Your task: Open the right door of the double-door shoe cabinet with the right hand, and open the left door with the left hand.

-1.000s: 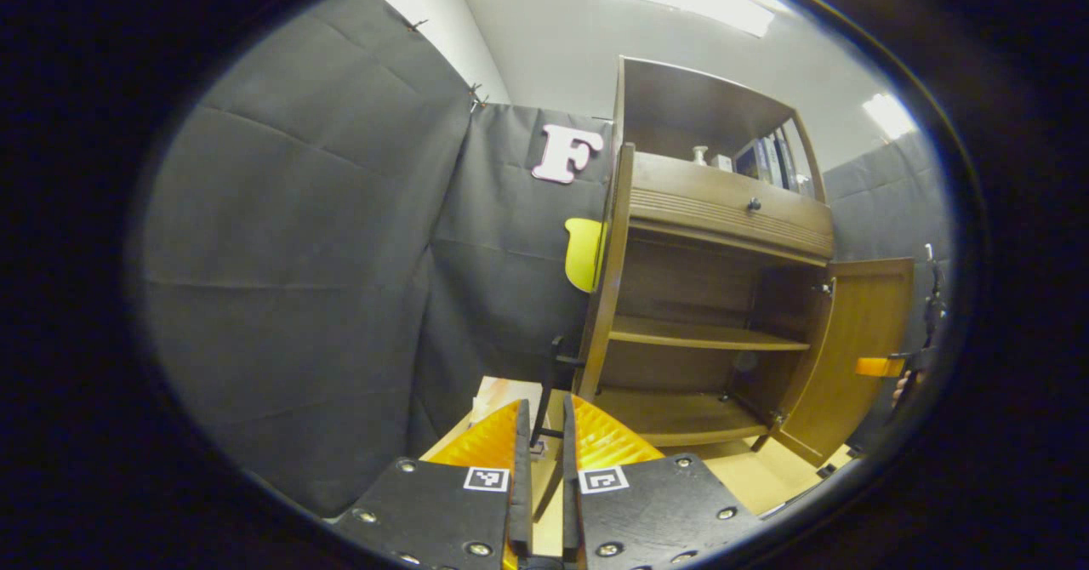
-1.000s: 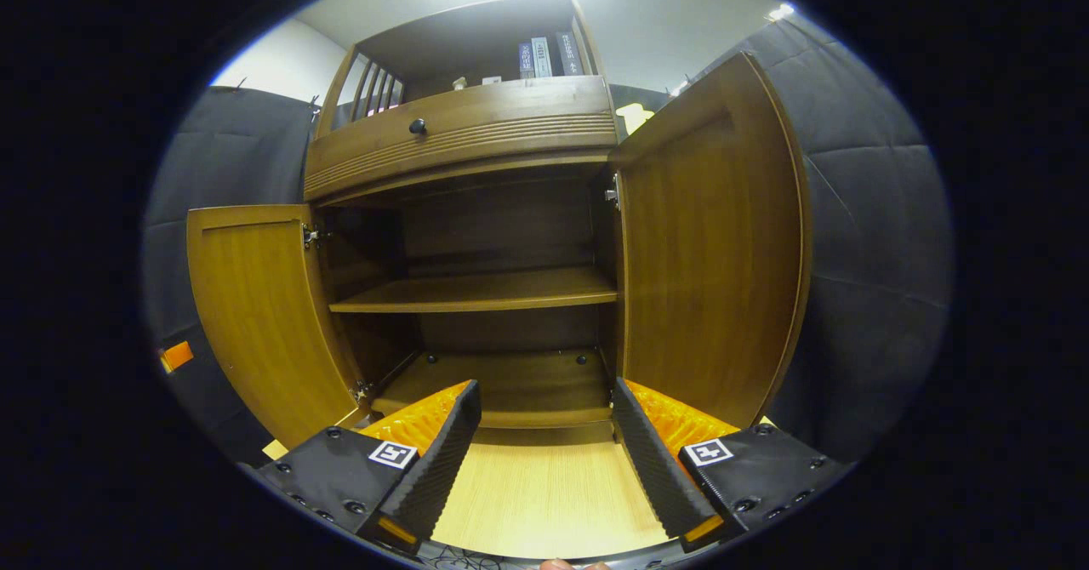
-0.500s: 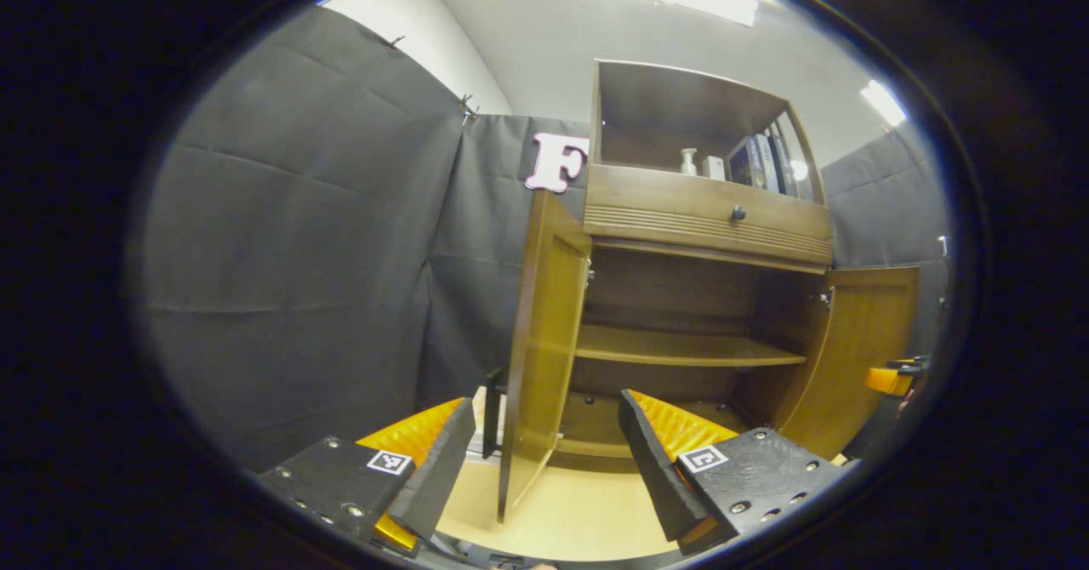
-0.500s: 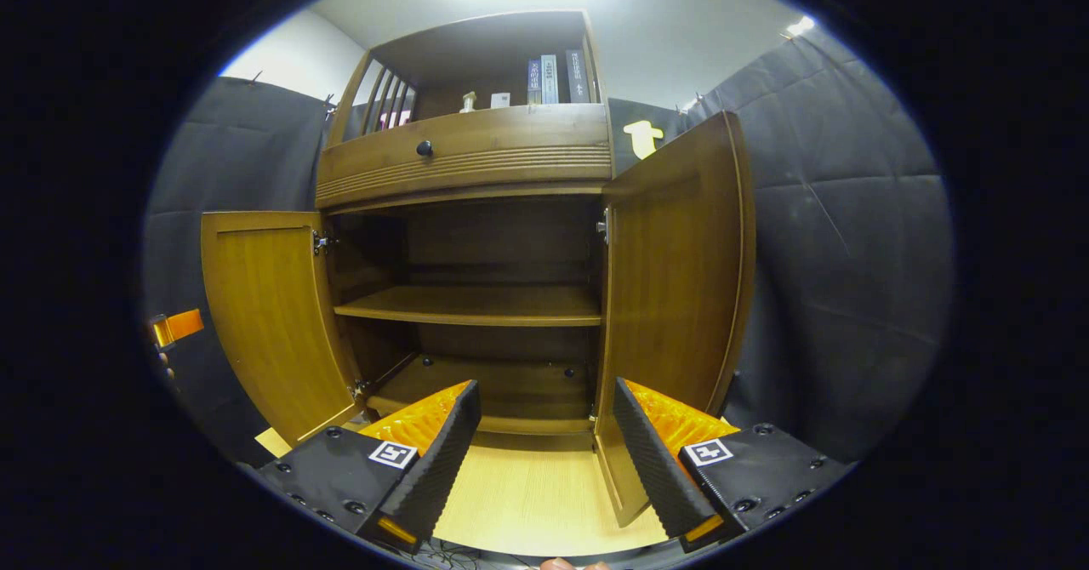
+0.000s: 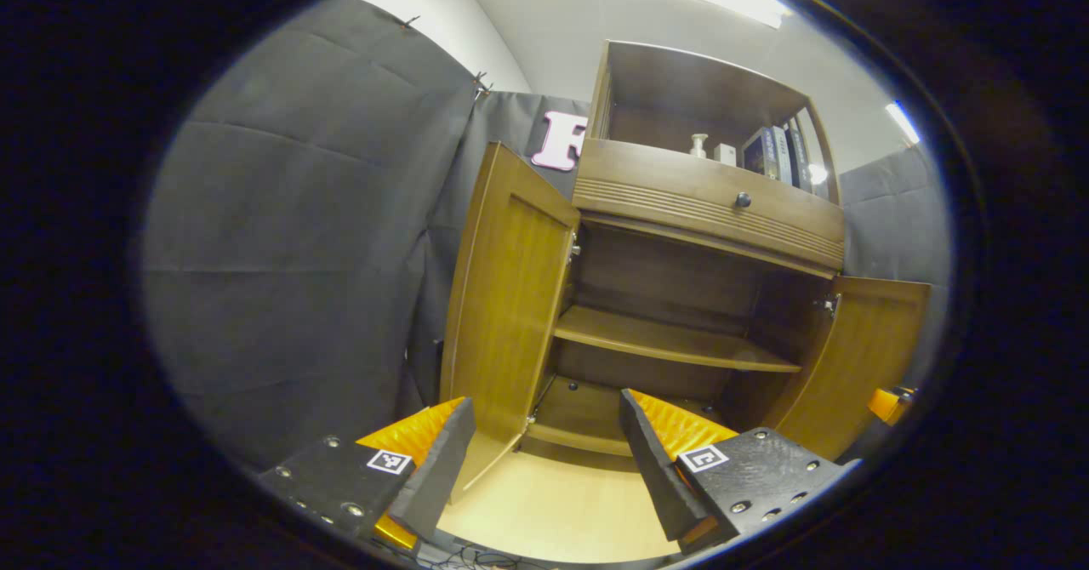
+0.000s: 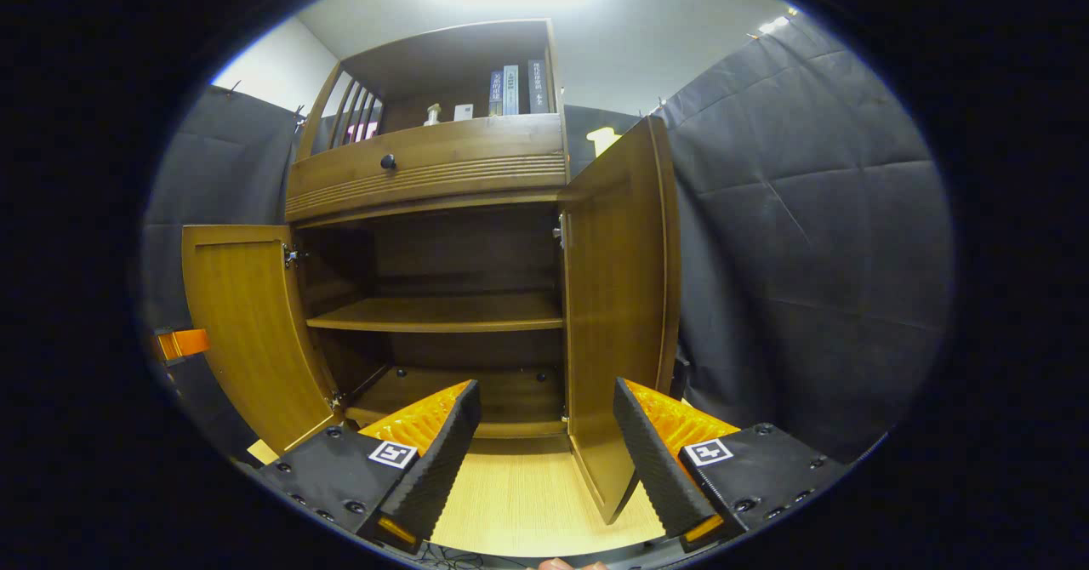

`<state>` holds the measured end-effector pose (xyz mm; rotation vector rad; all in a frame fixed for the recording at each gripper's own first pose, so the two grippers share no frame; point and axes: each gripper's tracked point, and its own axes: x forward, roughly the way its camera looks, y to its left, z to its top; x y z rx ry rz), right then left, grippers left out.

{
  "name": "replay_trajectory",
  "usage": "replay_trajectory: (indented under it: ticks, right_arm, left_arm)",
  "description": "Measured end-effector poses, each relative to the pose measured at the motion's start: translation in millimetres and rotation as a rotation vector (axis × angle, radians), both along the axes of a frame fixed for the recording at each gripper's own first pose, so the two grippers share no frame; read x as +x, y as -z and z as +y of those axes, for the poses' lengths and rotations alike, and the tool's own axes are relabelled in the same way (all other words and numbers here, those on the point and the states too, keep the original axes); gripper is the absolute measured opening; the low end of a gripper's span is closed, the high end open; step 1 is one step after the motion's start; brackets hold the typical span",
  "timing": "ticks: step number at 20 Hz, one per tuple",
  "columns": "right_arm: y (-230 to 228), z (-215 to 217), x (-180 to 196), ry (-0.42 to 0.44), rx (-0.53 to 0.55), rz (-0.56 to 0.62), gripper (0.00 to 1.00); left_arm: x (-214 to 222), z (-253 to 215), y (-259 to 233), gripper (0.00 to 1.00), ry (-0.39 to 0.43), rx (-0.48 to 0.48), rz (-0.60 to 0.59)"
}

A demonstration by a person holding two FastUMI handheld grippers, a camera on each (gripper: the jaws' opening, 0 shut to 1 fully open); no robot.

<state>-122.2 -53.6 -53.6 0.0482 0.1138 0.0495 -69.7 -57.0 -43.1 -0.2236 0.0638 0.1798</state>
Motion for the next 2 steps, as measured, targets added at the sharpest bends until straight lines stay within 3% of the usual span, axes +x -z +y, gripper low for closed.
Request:
replay_trajectory:
  ticks: [2]
  right_arm:
    - [5.4, 8.8, -4.3, -0.024, 0.011, 0.008, 0.93]
  left_arm:
    - [8.4, -8.6, -4.3, 0.99, 0.021, 0.021, -0.006]
